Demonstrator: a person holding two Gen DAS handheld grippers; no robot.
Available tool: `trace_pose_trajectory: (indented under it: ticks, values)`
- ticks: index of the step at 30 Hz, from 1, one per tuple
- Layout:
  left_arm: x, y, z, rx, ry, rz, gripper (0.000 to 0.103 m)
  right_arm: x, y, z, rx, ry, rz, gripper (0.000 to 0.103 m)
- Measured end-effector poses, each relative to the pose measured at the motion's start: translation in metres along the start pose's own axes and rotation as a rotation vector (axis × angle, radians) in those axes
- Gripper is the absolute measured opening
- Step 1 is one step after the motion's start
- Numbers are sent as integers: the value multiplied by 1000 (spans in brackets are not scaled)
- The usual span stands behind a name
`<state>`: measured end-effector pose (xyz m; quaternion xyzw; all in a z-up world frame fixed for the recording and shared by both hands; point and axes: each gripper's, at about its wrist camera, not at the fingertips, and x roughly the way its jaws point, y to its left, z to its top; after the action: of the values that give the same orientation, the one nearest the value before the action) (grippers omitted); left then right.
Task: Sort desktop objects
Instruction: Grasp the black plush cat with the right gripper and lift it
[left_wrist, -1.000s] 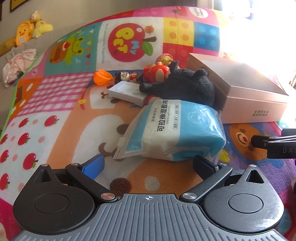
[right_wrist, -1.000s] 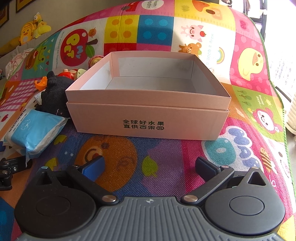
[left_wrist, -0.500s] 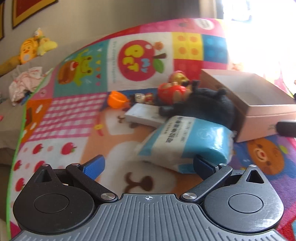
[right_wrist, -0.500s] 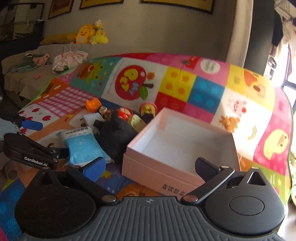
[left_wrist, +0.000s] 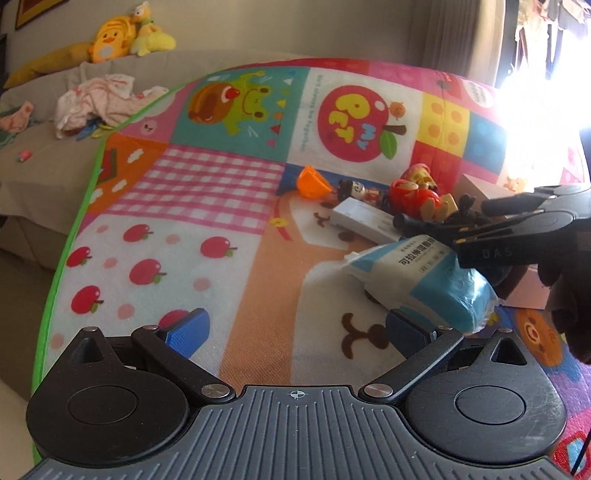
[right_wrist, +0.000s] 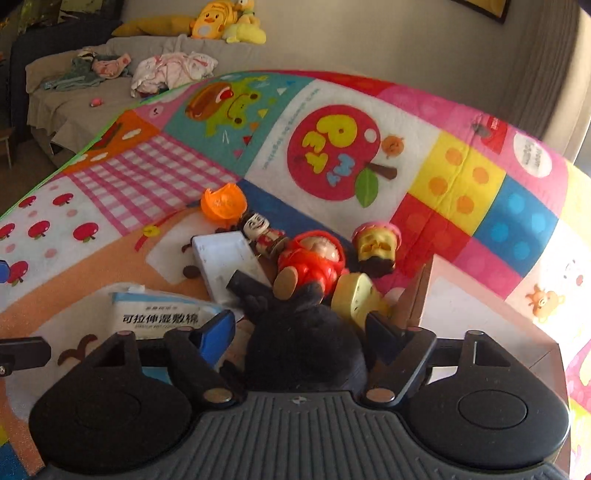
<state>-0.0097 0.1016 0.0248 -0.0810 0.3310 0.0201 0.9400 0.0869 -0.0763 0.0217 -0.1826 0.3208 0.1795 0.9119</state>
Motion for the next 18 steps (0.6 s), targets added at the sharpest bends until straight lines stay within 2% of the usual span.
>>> trace_pose_trajectory:
  ticks: [2, 4, 7, 11, 15, 17, 18]
  values:
    - [-3, 4, 2, -29, -14, 2, 103, -16, 5, -9, -12, -23, 23, 73]
    - [-5, 7, 4, -59, -27, 4, 103, -41, 10, -20, -45, -57, 89, 74]
    - [-6, 10, 9, -100, -36, 3, 103, -76, 13, -39, -57, -69, 244, 92]
    - [-10, 1, 11, -105, -41, -34, 103, -102, 23, -67, -68, -25, 452, 92]
    - [-16, -16, 14, -50, -49, -57, 103, -123, 22, -82, -78, -96, 451, 92]
    - [-19, -19, 15, -39, -65, -47, 103, -127, 8, -78, -10, -128, 423, 92]
    - [-19, -19, 15, -42, -70, -40, 103, -126, -3, -75, 45, -138, 381, 92]
